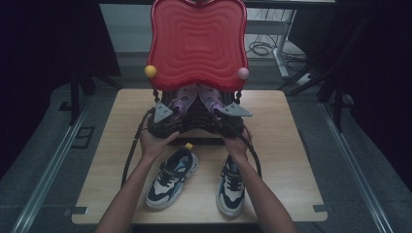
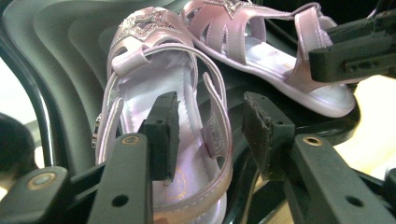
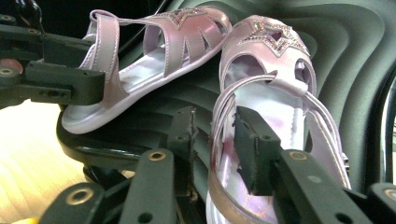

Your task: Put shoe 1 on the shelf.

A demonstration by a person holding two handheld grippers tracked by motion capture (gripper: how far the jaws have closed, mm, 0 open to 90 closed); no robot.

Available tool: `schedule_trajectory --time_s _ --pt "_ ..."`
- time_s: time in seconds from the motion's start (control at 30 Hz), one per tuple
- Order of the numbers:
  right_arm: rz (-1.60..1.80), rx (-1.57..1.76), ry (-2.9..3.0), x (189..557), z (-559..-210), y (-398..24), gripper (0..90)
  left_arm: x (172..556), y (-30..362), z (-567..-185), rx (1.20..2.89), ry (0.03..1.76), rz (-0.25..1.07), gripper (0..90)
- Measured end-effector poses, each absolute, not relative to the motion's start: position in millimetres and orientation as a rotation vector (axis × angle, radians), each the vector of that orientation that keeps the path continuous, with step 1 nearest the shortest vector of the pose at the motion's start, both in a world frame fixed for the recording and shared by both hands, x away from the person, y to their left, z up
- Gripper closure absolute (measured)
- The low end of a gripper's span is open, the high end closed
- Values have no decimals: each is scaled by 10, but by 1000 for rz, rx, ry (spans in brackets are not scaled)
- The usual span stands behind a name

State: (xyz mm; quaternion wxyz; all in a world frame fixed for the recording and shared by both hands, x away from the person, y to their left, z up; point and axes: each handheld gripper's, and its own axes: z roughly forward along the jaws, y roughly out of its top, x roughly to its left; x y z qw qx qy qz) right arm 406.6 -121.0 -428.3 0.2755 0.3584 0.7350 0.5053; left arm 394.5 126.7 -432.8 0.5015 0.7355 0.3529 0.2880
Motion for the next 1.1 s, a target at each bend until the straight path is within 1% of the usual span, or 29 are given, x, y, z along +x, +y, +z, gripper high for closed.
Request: schedule_trajectory --time_s 0.1,0.3,0.4,0.63,0.9,1.1 --pt "1362 966 1979 4037 -4257 -1223 635 3906 1279 -4290 1775 841 675 528" --pt "1362 950 1997 3966 -4203 -1263 595 3806 1323 -4207 1785 822 671 513" --pt "1372 946 1999 3922 -4183 -1312 590 3744 1364 -4185 1783 830 658 512" --pt "1403 960 2004 3796 -4177 -1459 580 3596 1470 -4185 1765 862 574 507" --pt "1448 947 2037 3656 -4182 -1588 576 3378 1558 -4216 1762 872 536 503" --pt "1468 959 2070 3543 -4249 -1654 570 3258 1616 -4237 1764 878 503 501"
